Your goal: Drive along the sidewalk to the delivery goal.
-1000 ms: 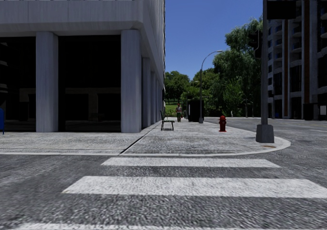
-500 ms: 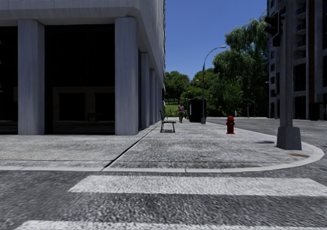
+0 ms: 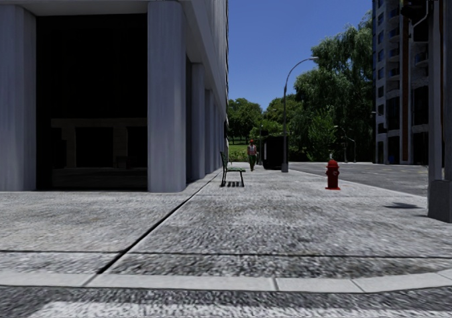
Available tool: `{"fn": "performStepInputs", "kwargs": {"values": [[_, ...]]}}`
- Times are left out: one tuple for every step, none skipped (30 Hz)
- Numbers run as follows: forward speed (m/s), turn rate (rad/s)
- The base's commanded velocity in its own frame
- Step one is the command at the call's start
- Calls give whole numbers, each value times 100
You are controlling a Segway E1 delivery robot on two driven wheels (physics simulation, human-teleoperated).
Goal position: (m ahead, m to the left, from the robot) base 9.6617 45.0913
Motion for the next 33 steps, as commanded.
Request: {"fn": "performStepInputs", "kwargs": {"values": [[200,0],[200,0],[200,0],[200,0],[200,0],[200,0],[200,0],[200,0],[190,0],[190,0],[167,0],[151,0],[149,0],[148,0],[147,0],[147,0],[147,0],[147,0],[147,0],[147,0],[145,0],[141,0],[141,0],[136,0],[134,15],[134,24],[134,31],[134,31],[134,37],[134,41],[134,42],[134,45],[134,48]]}}
